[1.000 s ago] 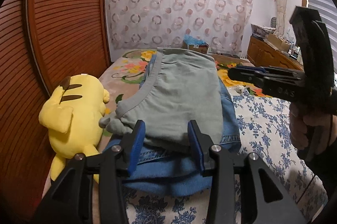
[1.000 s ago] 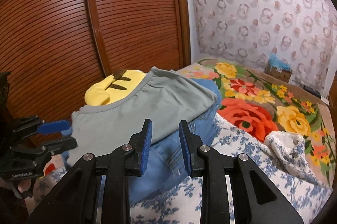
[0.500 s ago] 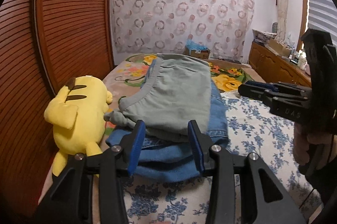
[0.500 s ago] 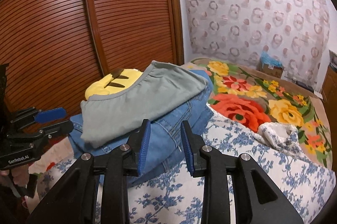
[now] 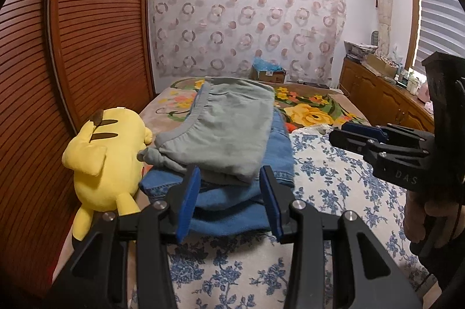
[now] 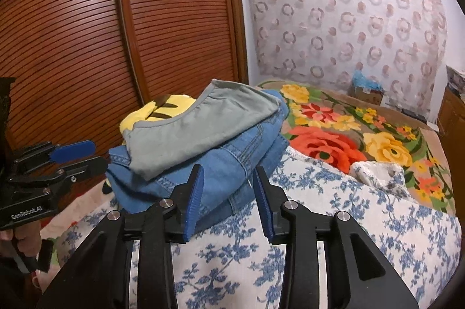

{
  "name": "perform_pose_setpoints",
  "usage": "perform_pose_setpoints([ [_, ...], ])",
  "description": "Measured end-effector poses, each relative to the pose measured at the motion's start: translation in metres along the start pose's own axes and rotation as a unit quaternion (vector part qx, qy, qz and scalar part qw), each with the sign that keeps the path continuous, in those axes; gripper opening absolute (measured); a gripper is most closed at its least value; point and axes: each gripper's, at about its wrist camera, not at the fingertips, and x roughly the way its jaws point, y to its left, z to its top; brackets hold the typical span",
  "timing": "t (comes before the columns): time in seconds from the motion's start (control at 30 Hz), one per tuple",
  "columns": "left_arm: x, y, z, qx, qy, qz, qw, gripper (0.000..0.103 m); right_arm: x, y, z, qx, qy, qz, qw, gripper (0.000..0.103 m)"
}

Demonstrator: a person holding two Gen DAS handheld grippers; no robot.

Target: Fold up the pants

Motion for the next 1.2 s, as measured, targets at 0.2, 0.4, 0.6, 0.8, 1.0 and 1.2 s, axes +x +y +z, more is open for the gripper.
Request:
perform_pose_setpoints([
  [0.2, -0.014, -0.019, -0.003, 0.01, -0.006, -0.009, 0.9999, 0.041, -0.027, -0.004, -0.009, 0.01, -0.006, -0.021, 1.0, 0.043],
  [0.4, -0.027, -0.042, -0.007, 0.026, -0.01, -0.026, 0.9993, 0.042, -0.058, -0.011, -0.023, 0.025, -0.015, -0.049, 0.998, 0.055],
  [0.6, -0.038, -0.069, -0.012, 0.039, -0.014, -0.05, 0.9979, 0.042, -0.095, -0.017, -0.042, 0.043, -0.022, -0.077, 0.996, 0.06],
  [0.8, -0.047, -0.097, -0.017, 0.056, -0.016, -0.073, 0.9957, 0.042, -0.135, -0.025, -0.068, 0.062, -0.024, -0.122, 0.99, 0.06],
  [1.0, -0.054, -0.127, -0.024, 0.069, -0.015, -0.092, 0.9933, 0.042, -0.167, -0.037, -0.091, 0.085, -0.023, -0.151, 0.985, 0.06],
  [1.2, -0.069, -0.151, -0.027, 0.079, -0.02, -0.101, 0.9915, 0.042, -0.2, -0.047, -0.106, 0.099, -0.03, -0.178, 0.978, 0.06],
])
